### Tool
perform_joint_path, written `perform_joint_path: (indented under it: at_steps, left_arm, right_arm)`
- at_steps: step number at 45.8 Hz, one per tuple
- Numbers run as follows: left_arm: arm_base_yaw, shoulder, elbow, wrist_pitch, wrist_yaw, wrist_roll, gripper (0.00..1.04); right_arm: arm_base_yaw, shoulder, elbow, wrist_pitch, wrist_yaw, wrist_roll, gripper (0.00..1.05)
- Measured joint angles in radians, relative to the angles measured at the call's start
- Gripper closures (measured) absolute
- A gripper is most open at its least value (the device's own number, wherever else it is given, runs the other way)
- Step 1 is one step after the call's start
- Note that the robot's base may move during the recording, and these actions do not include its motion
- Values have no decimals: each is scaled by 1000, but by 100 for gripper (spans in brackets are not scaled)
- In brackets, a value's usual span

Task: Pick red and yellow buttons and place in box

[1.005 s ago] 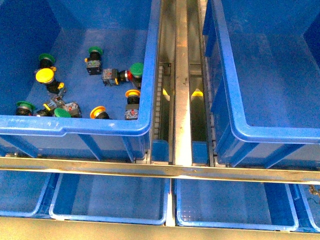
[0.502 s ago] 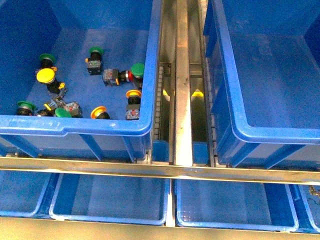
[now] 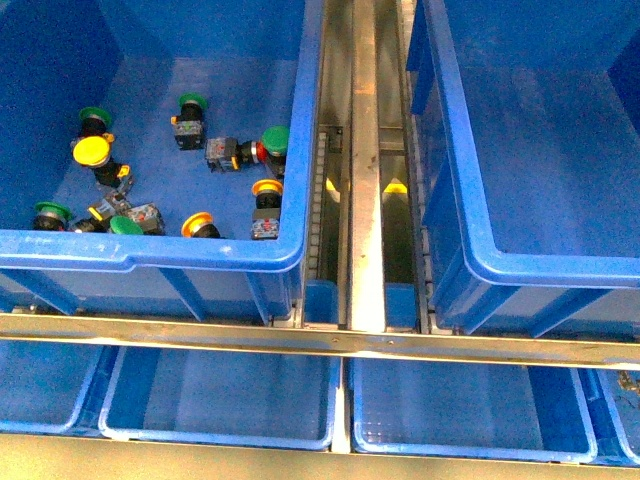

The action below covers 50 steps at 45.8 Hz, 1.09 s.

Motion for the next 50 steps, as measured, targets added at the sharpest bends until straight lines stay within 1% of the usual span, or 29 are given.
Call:
perform_joint_path:
  at_steps: [6,7,9,10,11,12,14,16,18,21,26,35,37,39,50]
  left_arm:
    - [0,0,0,0,0,0,8]
    - [-3,7,3,-8,-13,-13,8]
    - [-39,75,55,-143,-122,-91,8]
    - [-71,176,113,-244,-210,-192,8]
    - [-97,301,175,-301,-285,-267,8]
    - [-108,386,211,-302,-315,-325,8]
    - [-129,607,321,-228,-342,-455,8]
    - [-135,771,413,-137,-333,-498,8]
    - [-137,939,508,-55,-303,-526,8]
    - [-144,1101,596,9,-277,-526,8]
    - [-156,1266,693,83,-250,-499,8]
    - [-138,1582,850,165,-209,-462,8]
    - [-125,1673,892,163,-183,-461,8]
    - [-117,1741,922,163,-182,-456,8]
    - [-76,1932,1017,192,-134,-415,8]
  right_arm:
    - [0,0,0,0,0,0,6]
    - [0,0,0,0,0,0,6]
    - [0,0,0,0,0,0,6]
    - [0,0,0,0,2,0,6]
    - [0,0,0,0,2,0,6]
    - [0,0,0,0,1,0,6]
    - [0,0,0,0,0,0,6]
    - [0,0,0,0,0,0,6]
    - [0,0,0,0,0,0,6]
    - [0,0,0,0,0,0,6]
    - [0,0,0,0,0,0,6]
    - [0,0,0,0,0,0,6]
    - [0,0,0,0,0,0,6]
    - [0,0,0,0,0,0,6]
    - [0,0,0,0,0,0,6]
